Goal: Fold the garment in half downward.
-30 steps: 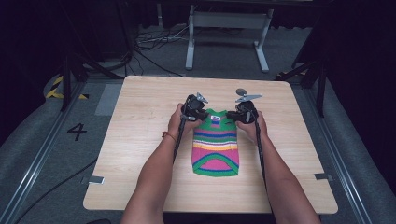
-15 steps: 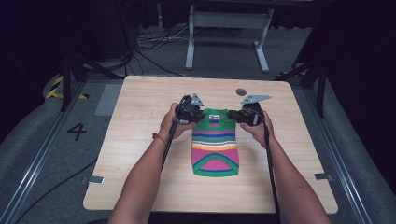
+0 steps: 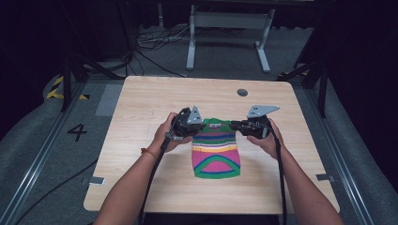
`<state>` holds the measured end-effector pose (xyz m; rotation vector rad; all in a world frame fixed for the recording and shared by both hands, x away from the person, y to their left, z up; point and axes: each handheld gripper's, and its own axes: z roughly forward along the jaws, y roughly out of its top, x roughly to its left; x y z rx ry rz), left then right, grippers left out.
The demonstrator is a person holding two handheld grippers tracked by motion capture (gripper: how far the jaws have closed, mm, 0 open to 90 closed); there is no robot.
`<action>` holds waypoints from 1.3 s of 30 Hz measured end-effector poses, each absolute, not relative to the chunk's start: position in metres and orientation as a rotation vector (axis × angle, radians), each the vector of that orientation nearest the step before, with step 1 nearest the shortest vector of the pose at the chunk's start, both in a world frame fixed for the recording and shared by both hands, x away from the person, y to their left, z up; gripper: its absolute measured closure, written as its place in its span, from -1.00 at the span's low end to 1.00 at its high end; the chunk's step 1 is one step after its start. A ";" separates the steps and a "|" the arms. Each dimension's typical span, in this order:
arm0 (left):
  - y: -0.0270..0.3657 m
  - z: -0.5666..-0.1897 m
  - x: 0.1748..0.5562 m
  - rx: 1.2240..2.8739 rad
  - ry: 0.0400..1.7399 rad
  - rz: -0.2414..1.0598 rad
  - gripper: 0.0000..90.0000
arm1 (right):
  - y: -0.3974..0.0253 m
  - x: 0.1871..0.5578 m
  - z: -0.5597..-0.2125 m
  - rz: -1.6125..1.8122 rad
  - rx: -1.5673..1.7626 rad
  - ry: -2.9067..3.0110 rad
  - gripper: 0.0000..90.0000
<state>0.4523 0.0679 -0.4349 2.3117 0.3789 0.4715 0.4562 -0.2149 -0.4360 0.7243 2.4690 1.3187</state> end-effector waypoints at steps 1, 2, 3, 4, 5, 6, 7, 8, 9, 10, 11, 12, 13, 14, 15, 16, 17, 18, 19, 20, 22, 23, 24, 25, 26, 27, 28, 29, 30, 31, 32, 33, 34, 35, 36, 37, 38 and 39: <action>0.068 -0.435 0.446 2.305 0.370 0.466 0.79 | -0.216 0.453 -0.435 1.324 0.712 2.475 0.84; 0.067 -0.434 0.441 2.305 0.353 0.475 0.79 | -0.217 0.449 -0.434 1.321 0.692 2.480 0.84; 0.067 -0.434 0.437 2.306 0.342 0.476 0.79 | -0.218 0.446 -0.433 1.323 0.679 2.485 0.84; 0.066 -0.433 0.431 2.313 0.316 0.491 0.78 | -0.219 0.444 -0.433 1.328 0.673 2.487 0.84; 0.066 -0.432 0.426 2.318 0.300 0.498 0.78 | -0.221 0.440 -0.433 1.329 0.665 2.495 0.84; 0.065 -0.432 0.421 2.327 0.287 0.501 0.78 | -0.222 0.437 -0.434 1.330 0.651 2.498 0.84; 0.066 -0.433 0.417 2.332 0.276 0.509 0.78 | -0.223 0.434 -0.434 1.328 0.643 2.507 0.84; 0.066 -0.434 0.414 2.339 0.262 0.511 0.78 | -0.223 0.431 -0.435 1.324 0.635 2.511 0.84; 0.066 -0.435 0.411 2.346 0.258 0.515 0.78 | -0.224 0.428 -0.435 1.316 0.622 2.518 0.84; 0.067 -0.437 0.407 2.357 0.250 0.515 0.77 | -0.224 0.425 -0.435 1.314 0.614 2.525 0.84; 0.068 -0.440 0.404 2.359 0.250 0.497 0.77 | -0.225 0.419 -0.437 1.308 0.591 2.540 0.84; 0.068 -0.441 0.401 2.363 0.241 0.501 0.77 | -0.225 0.415 -0.438 1.299 0.574 2.549 0.84; 0.068 -0.441 0.401 2.363 0.241 0.501 0.77 | -0.225 0.411 -0.439 1.292 0.562 2.564 0.84; 0.069 -0.447 0.393 2.368 0.237 0.475 0.77 | -0.225 0.406 -0.441 1.289 0.552 2.576 0.84; 0.069 -0.447 0.393 2.368 0.237 0.475 0.76 | -0.225 0.406 -0.441 1.289 0.552 2.576 0.84; 0.068 -0.450 0.388 2.381 0.215 0.469 0.76 | -0.225 0.403 -0.442 1.281 0.534 2.588 0.84; 0.068 -0.451 0.385 2.390 0.204 0.465 0.75 | -0.225 0.398 -0.444 1.270 0.516 2.604 0.84; 0.068 -0.452 0.381 2.395 0.194 0.461 0.75 | -0.225 0.394 -0.445 1.266 0.506 2.612 0.85; 0.068 -0.452 0.378 2.397 0.183 0.458 0.75 | -0.225 0.391 -0.445 1.260 0.499 2.619 0.85; 0.068 -0.452 0.375 2.399 0.172 0.463 0.75 | -0.225 0.388 -0.445 1.246 0.487 2.626 0.85; 0.068 -0.452 0.369 2.406 0.160 0.447 0.76 | -0.226 0.383 -0.445 1.238 0.473 2.628 0.85; 0.068 -0.452 0.366 2.413 0.155 0.443 0.76 | -0.226 0.381 -0.445 1.237 0.474 2.633 0.85; 0.067 -0.452 0.363 2.426 0.138 0.434 0.76 | -0.226 0.379 -0.445 1.231 0.469 2.636 0.85; 0.067 -0.454 0.359 2.441 0.124 0.422 0.76 | -0.226 0.376 -0.445 1.226 0.462 2.644 0.85; 0.066 -0.455 0.357 2.447 0.117 0.423 0.75 | -0.226 0.373 -0.446 1.224 0.454 2.653 0.85; 0.066 -0.456 0.354 2.455 0.106 0.417 0.75 | -0.226 0.371 -0.447 1.219 0.447 2.659 0.84; 0.065 -0.457 0.351 2.457 0.101 0.399 0.74 | -0.226 0.368 -0.448 1.211 0.438 2.665 0.84; 0.066 -0.458 0.350 2.453 0.106 0.397 0.74 | -0.227 0.366 -0.449 1.207 0.437 2.668 0.84; 0.066 -0.459 0.348 2.454 0.101 0.382 0.75 | -0.227 0.364 -0.450 1.203 0.433 2.668 0.84; 0.066 -0.461 0.345 2.457 0.096 0.364 0.74 | -0.228 0.361 -0.452 1.202 0.435 2.669 0.83; 0.067 -0.462 0.343 2.462 0.096 0.358 0.74 | -0.228 0.358 -0.454 1.196 0.435 2.675 0.83; 0.067 -0.463 0.341 2.467 0.093 0.355 0.75 | -0.228 0.355 -0.457 1.190 0.444 2.681 0.82; 0.068 -0.464 0.339 2.470 0.091 0.344 0.77 | -0.229 0.353 -0.459 1.188 0.449 2.687 0.81; 0.069 -0.464 0.337 2.474 0.083 0.338 0.79 | -0.230 0.350 -0.462 1.184 0.445 2.697 0.80; 0.071 -0.464 0.336 2.476 0.083 0.335 0.79 | -0.230 0.347 -0.464 1.175 0.439 2.706 0.76; 0.072 -0.464 0.335 2.471 0.093 0.321 0.79 | -0.230 0.345 -0.466 1.158 0.435 2.715 0.69; 0.075 -0.463 0.334 2.466 0.107 0.318 0.79 | -0.230 0.342 -0.468 1.147 0.453 2.712 0.55; 0.077 -0.461 0.335 2.462 0.109 0.325 0.78 | -0.231 0.340 -0.469 1.138 0.467 2.706 0.50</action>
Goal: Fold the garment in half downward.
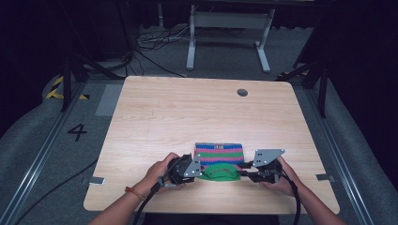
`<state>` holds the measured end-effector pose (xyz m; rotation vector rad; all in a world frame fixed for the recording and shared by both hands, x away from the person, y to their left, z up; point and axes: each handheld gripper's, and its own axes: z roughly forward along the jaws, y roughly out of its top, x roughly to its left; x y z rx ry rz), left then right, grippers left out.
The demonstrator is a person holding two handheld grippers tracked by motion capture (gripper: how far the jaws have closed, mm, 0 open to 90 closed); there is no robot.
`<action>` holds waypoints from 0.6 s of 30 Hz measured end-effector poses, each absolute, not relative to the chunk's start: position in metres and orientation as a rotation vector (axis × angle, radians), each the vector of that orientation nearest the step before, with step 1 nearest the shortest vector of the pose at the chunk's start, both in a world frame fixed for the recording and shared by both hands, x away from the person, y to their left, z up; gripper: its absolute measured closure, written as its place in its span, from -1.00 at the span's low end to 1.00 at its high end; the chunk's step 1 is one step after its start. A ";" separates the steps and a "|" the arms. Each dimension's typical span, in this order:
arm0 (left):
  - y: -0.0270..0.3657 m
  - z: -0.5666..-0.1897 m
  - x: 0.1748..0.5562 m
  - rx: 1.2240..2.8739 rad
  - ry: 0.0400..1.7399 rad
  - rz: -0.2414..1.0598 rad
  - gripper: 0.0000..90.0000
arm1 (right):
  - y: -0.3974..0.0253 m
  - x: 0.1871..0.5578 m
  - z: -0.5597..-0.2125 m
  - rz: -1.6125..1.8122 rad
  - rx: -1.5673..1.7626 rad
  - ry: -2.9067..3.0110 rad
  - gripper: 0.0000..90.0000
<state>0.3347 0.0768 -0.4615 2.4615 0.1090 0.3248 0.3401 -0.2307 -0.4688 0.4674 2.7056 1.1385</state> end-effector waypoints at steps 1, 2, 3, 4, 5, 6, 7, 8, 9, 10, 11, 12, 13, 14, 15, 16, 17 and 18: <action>0.079 -0.460 0.334 2.443 0.138 0.327 0.76 | -0.231 0.339 -0.469 1.134 0.478 2.704 0.45; 0.082 -0.459 0.335 2.427 0.155 0.319 0.76 | -0.232 0.337 -0.468 1.133 0.495 2.697 0.39; 0.083 -0.458 0.337 2.413 0.168 0.318 0.74 | -0.233 0.336 -0.467 1.141 0.521 2.681 0.33; 0.083 -0.457 0.338 2.406 0.186 0.310 0.72 | -0.234 0.336 -0.465 1.161 0.553 2.660 0.36; 0.082 -0.457 0.339 2.392 0.198 0.296 0.72 | -0.235 0.336 -0.464 1.197 0.578 2.645 0.38; 0.078 -0.458 0.340 2.374 0.196 0.279 0.75 | -0.234 0.336 -0.464 1.224 0.597 2.641 0.41; 0.074 -0.459 0.340 2.366 0.191 0.265 0.75 | -0.231 0.335 -0.466 1.219 0.597 2.643 0.44; 0.071 -0.459 0.340 2.372 0.186 0.253 0.75 | -0.228 0.335 -0.467 1.199 0.579 2.653 0.46; 0.067 -0.461 0.339 2.369 0.187 0.243 0.75 | -0.225 0.334 -0.469 1.186 0.567 2.661 0.49; 0.063 -0.464 0.340 2.368 0.178 0.231 0.75 | -0.222 0.334 -0.471 1.178 0.566 2.670 0.52; 0.058 -0.467 0.341 2.373 0.173 0.217 0.74 | -0.220 0.335 -0.474 1.161 0.561 2.687 0.54; 0.055 -0.471 0.341 2.386 0.177 0.208 0.73 | -0.218 0.335 -0.477 1.150 0.561 2.696 0.55; 0.051 -0.478 0.341 2.399 0.180 0.201 0.72 | -0.217 0.335 -0.480 1.138 0.559 2.699 0.57; 0.049 -0.483 0.342 2.414 0.174 0.183 0.72 | -0.216 0.336 -0.483 1.135 0.567 2.707 0.61; 0.048 -0.488 0.342 2.432 0.166 0.176 0.73 | -0.216 0.336 -0.486 1.119 0.572 2.707 0.64; 0.048 -0.492 0.342 2.406 0.167 0.166 0.73 | -0.216 0.337 -0.488 1.106 0.574 2.709 0.69; 0.049 -0.493 0.344 2.393 0.179 0.149 0.76 | -0.217 0.338 -0.490 1.114 0.580 2.697 0.74; 0.051 -0.492 0.345 2.395 0.185 0.136 0.77 | -0.217 0.338 -0.490 1.121 0.596 2.694 0.78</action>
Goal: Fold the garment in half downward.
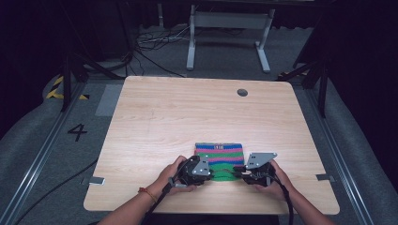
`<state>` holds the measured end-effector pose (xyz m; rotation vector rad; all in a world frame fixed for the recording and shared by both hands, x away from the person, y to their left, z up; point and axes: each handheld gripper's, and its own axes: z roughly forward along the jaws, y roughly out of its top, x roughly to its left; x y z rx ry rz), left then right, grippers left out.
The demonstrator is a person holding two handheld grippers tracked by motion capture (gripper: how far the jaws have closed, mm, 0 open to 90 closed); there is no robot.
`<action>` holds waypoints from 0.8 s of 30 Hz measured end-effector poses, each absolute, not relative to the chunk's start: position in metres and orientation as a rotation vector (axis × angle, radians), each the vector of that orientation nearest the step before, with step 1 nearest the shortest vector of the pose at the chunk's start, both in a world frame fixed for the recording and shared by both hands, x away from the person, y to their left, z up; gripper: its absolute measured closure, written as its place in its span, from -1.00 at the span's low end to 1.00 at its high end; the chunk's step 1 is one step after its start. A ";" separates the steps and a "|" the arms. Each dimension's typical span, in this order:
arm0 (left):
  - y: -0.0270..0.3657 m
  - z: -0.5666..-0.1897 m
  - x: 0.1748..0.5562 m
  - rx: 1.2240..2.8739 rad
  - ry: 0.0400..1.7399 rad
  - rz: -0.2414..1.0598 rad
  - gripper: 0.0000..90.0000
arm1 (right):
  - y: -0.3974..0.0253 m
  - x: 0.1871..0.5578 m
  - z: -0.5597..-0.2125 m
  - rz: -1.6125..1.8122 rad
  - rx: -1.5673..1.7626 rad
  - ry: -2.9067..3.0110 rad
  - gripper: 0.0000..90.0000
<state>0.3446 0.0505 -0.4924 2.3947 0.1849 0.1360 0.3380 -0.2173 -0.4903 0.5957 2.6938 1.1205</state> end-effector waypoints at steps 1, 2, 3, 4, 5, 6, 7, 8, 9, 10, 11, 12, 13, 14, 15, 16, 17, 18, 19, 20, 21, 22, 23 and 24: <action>0.051 -0.493 0.346 2.384 0.182 0.139 0.80 | -0.217 0.338 -0.490 1.105 0.585 2.689 0.82; 0.051 -0.493 0.346 2.382 0.182 0.139 0.82 | -0.216 0.337 -0.490 1.094 0.585 2.681 0.86; 0.052 -0.492 0.346 2.382 0.181 0.135 0.89 | -0.215 0.336 -0.489 1.084 0.578 2.680 0.89; 0.052 -0.491 0.346 2.382 0.180 0.132 0.98 | -0.215 0.336 -0.488 1.073 0.576 2.679 0.91; 0.053 -0.489 0.346 2.381 0.170 0.121 0.98 | -0.214 0.336 -0.487 1.072 0.573 2.678 0.92; 0.054 -0.488 0.346 2.375 0.158 0.127 0.99 | -0.214 0.335 -0.485 1.079 0.570 2.677 0.92; 0.055 -0.485 0.344 2.376 0.150 0.138 0.99 | -0.214 0.335 -0.482 1.091 0.564 2.674 0.92; 0.057 -0.482 0.344 2.372 0.138 0.146 0.99 | -0.214 0.333 -0.480 1.102 0.561 2.668 0.92; 0.059 -0.480 0.343 2.372 0.139 0.143 0.99 | -0.214 0.332 -0.477 1.119 0.557 2.664 0.92; 0.061 -0.478 0.341 2.371 0.121 0.162 0.99 | -0.215 0.331 -0.475 1.131 0.551 2.666 0.91; 0.063 -0.478 0.340 2.370 0.114 0.162 0.99 | -0.215 0.329 -0.473 1.146 0.538 2.672 0.90; 0.065 -0.478 0.340 2.362 0.117 0.154 0.99 | -0.214 0.327 -0.472 1.144 0.524 2.681 0.89; 0.067 -0.480 0.339 2.362 0.120 0.145 0.99 | -0.213 0.326 -0.473 1.142 0.510 2.692 0.88; 0.068 -0.483 0.338 2.381 0.127 0.141 0.99 | -0.212 0.324 -0.475 1.112 0.492 2.716 0.86; 0.068 -0.486 0.338 2.393 0.126 0.133 0.99 | -0.210 0.323 -0.478 1.085 0.479 2.729 0.85; 0.067 -0.491 0.337 2.410 0.135 0.123 0.98 | -0.209 0.323 -0.480 1.067 0.477 2.736 0.84; 0.068 -0.493 0.336 2.398 0.140 0.123 0.98 | -0.208 0.323 -0.484 1.061 0.476 2.747 0.83; 0.068 -0.493 0.336 2.398 0.140 0.123 0.97 | -0.208 0.323 -0.486 1.064 0.482 2.748 0.83; 0.068 -0.493 0.336 2.403 0.137 0.130 0.97 | -0.209 0.324 -0.487 1.078 0.491 2.743 0.84; 0.067 -0.493 0.336 2.399 0.124 0.149 0.97 | -0.209 0.325 -0.487 1.081 0.492 2.742 0.84; 0.067 -0.494 0.337 2.397 0.119 0.152 0.97 | -0.211 0.326 -0.488 1.083 0.494 2.740 0.85; 0.068 -0.495 0.339 2.388 0.131 0.138 0.97 | -0.212 0.326 -0.489 1.090 0.510 2.735 0.85; 0.068 -0.495 0.339 2.388 0.131 0.138 0.97 | -0.212 0.326 -0.489 1.090 0.510 2.735 0.85; 0.068 -0.496 0.343 2.371 0.144 0.124 0.97 | -0.213 0.328 -0.491 1.114 0.529 2.732 0.85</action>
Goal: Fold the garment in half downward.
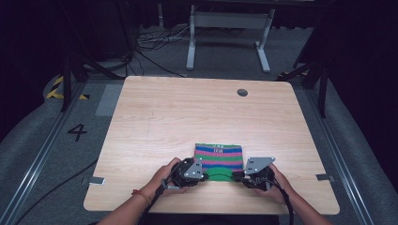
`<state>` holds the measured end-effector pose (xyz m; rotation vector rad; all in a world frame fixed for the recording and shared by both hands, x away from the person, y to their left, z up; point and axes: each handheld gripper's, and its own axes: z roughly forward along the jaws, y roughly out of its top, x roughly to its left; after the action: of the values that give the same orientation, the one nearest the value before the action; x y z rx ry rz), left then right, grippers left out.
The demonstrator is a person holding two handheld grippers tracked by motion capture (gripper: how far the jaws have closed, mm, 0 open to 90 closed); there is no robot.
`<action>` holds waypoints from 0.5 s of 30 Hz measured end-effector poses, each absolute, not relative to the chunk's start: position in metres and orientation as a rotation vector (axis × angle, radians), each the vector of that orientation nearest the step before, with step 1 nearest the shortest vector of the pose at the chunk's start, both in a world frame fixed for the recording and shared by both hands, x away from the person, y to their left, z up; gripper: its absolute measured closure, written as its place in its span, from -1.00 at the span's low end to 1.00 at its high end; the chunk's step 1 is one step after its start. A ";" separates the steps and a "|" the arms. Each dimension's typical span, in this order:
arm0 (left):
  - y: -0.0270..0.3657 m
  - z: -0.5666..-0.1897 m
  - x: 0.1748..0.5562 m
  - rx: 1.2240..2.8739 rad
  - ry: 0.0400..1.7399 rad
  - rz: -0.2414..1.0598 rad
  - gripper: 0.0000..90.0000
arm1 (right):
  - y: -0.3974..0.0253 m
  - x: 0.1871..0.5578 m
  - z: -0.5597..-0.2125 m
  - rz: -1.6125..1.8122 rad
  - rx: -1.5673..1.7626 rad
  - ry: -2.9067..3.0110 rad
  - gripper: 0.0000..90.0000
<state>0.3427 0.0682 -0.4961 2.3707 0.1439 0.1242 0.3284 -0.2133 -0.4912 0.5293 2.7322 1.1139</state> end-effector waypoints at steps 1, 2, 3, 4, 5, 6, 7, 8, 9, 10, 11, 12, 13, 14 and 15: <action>0.069 -0.497 0.345 2.361 0.164 0.113 0.97 | -0.215 0.331 -0.492 1.128 0.546 2.727 0.85; 0.070 -0.498 0.348 2.351 0.176 0.109 0.97 | -0.216 0.333 -0.493 1.127 0.562 2.717 0.85; 0.069 -0.498 0.350 2.348 0.179 0.115 0.97 | -0.216 0.334 -0.492 1.117 0.560 2.711 0.85; 0.069 -0.498 0.352 2.355 0.192 0.123 0.97 | -0.216 0.335 -0.492 1.109 0.558 2.709 0.85; 0.069 -0.498 0.352 2.355 0.192 0.123 0.97 | -0.216 0.335 -0.492 1.109 0.558 2.709 0.85; 0.068 -0.496 0.354 2.364 0.210 0.117 0.94 | -0.216 0.335 -0.492 1.117 0.563 2.706 0.82; 0.069 -0.496 0.355 2.359 0.215 0.106 0.89 | -0.217 0.335 -0.493 1.130 0.568 2.705 0.79; 0.069 -0.496 0.355 2.359 0.215 0.106 0.82 | -0.217 0.334 -0.492 1.137 0.572 2.706 0.77; 0.071 -0.494 0.356 2.350 0.230 0.095 0.79 | -0.218 0.333 -0.492 1.138 0.553 2.704 0.71; 0.072 -0.492 0.356 2.346 0.238 0.102 0.77 | -0.219 0.333 -0.491 1.140 0.552 2.700 0.67; 0.074 -0.490 0.356 2.338 0.234 0.113 0.73 | -0.219 0.332 -0.489 1.141 0.550 2.692 0.64; 0.075 -0.487 0.356 2.331 0.234 0.119 0.70 | -0.221 0.332 -0.487 1.143 0.546 2.685 0.63; 0.077 -0.484 0.355 2.321 0.241 0.144 0.65 | -0.221 0.331 -0.485 1.149 0.551 2.678 0.62; 0.079 -0.480 0.354 2.322 0.249 0.160 0.59 | -0.222 0.332 -0.483 1.154 0.549 2.673 0.60; 0.082 -0.477 0.354 2.326 0.247 0.185 0.53 | -0.223 0.331 -0.482 1.155 0.541 2.675 0.58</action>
<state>0.3543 0.0818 -0.4769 2.3262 0.2468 0.1845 0.3312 -0.2228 -0.4815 0.5411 2.6749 1.1551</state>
